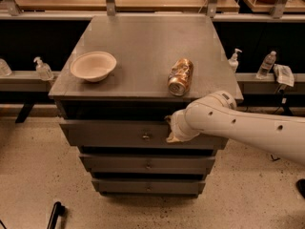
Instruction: Open top drawer
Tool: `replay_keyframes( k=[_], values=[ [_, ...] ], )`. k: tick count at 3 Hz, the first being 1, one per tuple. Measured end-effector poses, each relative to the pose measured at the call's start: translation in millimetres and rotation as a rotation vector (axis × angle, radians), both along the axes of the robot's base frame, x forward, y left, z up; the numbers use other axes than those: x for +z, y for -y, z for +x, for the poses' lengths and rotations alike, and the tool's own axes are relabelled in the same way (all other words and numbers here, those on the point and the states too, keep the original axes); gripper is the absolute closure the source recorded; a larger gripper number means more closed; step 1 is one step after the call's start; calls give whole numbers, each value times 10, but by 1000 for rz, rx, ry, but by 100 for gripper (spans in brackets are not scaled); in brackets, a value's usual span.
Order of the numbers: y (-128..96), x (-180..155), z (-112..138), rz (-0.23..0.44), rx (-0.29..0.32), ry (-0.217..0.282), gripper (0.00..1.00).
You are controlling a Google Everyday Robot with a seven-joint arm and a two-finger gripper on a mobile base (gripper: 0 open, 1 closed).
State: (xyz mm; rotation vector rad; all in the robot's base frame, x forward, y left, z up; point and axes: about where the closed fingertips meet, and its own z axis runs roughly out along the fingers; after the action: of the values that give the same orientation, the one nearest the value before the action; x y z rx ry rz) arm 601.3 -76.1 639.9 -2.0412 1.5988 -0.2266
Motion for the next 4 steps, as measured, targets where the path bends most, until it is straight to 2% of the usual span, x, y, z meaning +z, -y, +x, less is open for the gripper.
replay_keyframes(
  k=[1, 2, 3, 4],
  values=[
    [0, 37, 0, 0, 0, 0, 100],
    [-8, 35, -168, 20, 21, -6, 100],
    [-8, 41, -176, 21, 22, -6, 100],
    [-7, 54, -431, 50, 46, -20, 100]
  ],
)
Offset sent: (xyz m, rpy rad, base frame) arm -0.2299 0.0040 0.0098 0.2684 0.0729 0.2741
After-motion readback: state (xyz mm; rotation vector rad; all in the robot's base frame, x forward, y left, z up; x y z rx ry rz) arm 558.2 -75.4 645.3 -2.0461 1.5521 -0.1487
